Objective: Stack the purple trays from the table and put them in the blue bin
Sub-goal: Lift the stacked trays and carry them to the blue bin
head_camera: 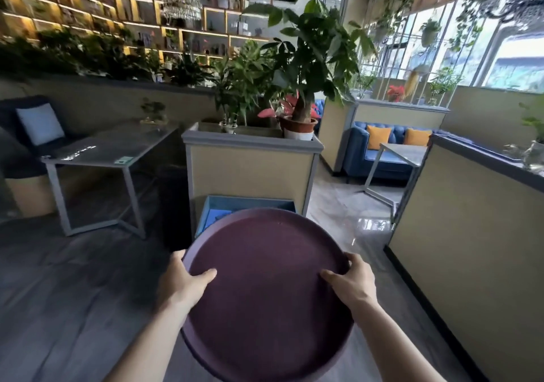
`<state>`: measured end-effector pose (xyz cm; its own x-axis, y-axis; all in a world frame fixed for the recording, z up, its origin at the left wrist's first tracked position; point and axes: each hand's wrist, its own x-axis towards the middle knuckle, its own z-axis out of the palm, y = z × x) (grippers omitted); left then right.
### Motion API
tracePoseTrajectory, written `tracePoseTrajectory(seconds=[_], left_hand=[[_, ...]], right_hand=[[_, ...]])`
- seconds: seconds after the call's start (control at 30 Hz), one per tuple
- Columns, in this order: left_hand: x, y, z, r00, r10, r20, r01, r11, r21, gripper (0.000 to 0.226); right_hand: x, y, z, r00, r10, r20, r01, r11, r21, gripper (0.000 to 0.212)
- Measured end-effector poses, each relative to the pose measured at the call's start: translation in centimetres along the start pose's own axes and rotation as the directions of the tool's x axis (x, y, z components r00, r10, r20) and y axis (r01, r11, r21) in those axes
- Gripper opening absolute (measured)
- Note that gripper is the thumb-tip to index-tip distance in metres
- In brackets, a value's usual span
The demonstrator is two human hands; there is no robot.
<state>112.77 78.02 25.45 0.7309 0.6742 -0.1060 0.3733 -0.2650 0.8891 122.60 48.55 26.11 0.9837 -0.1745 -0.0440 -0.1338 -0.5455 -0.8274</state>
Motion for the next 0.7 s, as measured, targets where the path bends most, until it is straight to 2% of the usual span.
tracePoseTrajectory(seconds=[0.3,0.7], left_hand=[[15.4,3.2,5.5,1.000,-0.005,-0.016,0.004,0.999,-0.040,0.076],[37.9,5.0,18.6,0.989,-0.102,-0.102,0.104,0.994,0.012,0.076]], right_hand=[[14.8,-4.1,7.5,1.000,0.010,0.026,-0.009,1.000,-0.024,0.069],[39.9,-5.2,19.8,0.991,0.035,0.129,-0.032,0.999,-0.025,0.067]])
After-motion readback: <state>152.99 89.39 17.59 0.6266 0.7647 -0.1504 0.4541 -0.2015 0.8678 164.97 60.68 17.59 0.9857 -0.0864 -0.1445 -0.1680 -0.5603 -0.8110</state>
